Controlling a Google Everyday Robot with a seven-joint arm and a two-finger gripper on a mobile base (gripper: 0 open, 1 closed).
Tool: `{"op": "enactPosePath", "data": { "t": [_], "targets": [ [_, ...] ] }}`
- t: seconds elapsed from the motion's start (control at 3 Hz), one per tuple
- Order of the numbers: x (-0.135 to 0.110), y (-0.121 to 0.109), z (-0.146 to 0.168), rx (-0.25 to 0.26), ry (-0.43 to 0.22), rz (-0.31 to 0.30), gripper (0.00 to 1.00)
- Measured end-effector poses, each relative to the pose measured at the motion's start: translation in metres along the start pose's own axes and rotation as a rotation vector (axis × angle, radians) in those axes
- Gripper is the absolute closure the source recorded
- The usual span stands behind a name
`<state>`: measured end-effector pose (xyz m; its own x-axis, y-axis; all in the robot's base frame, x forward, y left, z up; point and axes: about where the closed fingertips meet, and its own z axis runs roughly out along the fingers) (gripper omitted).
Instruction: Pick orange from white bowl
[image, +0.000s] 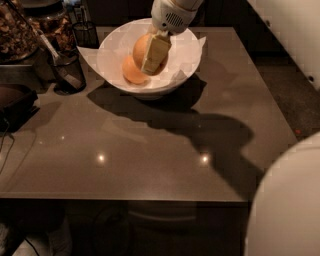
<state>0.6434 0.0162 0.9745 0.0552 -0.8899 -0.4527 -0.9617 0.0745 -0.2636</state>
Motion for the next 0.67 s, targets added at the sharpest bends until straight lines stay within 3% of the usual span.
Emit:
{"op": "enactPosePath", "data": {
  "t": [0.67],
  "targets": [
    [0.000, 0.069, -0.030, 0.052, -0.062, 0.087, 1.00]
  ]
}}
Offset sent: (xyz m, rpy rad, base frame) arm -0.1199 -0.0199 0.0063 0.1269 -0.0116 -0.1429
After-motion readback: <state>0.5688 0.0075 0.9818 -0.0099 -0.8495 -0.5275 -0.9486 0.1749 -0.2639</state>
